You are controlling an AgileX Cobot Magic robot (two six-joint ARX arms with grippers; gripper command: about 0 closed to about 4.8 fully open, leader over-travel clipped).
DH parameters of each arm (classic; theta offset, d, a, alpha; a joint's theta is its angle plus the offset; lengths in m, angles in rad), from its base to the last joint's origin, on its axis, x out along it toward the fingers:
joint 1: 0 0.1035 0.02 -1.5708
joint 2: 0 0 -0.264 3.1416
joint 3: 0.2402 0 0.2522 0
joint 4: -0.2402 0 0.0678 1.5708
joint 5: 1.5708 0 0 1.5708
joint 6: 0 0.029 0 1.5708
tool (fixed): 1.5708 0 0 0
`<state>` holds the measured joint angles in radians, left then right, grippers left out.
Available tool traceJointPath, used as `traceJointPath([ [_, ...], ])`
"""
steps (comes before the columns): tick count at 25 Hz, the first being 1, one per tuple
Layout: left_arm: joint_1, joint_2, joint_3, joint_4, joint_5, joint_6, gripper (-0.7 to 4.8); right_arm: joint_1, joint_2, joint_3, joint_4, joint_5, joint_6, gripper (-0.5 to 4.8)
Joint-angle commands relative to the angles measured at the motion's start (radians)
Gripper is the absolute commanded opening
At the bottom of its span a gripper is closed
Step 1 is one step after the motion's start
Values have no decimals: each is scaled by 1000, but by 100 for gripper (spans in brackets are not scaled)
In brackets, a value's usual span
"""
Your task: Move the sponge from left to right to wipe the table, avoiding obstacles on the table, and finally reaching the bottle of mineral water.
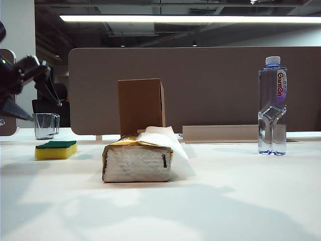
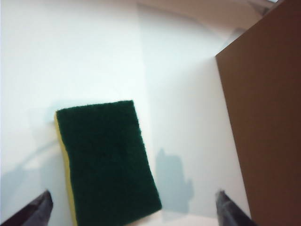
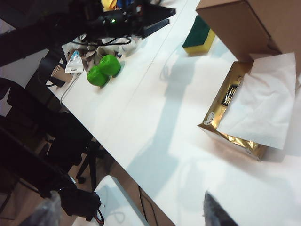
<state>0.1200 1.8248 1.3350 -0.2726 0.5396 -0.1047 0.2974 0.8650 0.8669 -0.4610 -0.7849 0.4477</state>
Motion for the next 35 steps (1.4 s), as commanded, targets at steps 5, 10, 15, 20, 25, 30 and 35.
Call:
traceJointPath([
  [5,-1,98,73,-41,-3,28,479,4,9,5,16,0,-3,388],
  [10,-1,138,74,-32,-25,53,479,5,9,5,16,-3,-2,389],
  [15,-1,183,100,-37,-27,53,479,5,10,5,16,-3,-3,388],
  [20,-2,228,145,-53,-27,52,479,5,12,5,15,-4,-2,388],
  [25,-2,243,155,-55,-36,53,479,5,17,5,15,-6,-2,388],
  [30,-2,261,161,-51,-49,53,479,5,17,5,15,-6,-2,388],
  [35,-25,284,162,-38,-58,52,479,5,17,5,14,-6,-2,388],
])
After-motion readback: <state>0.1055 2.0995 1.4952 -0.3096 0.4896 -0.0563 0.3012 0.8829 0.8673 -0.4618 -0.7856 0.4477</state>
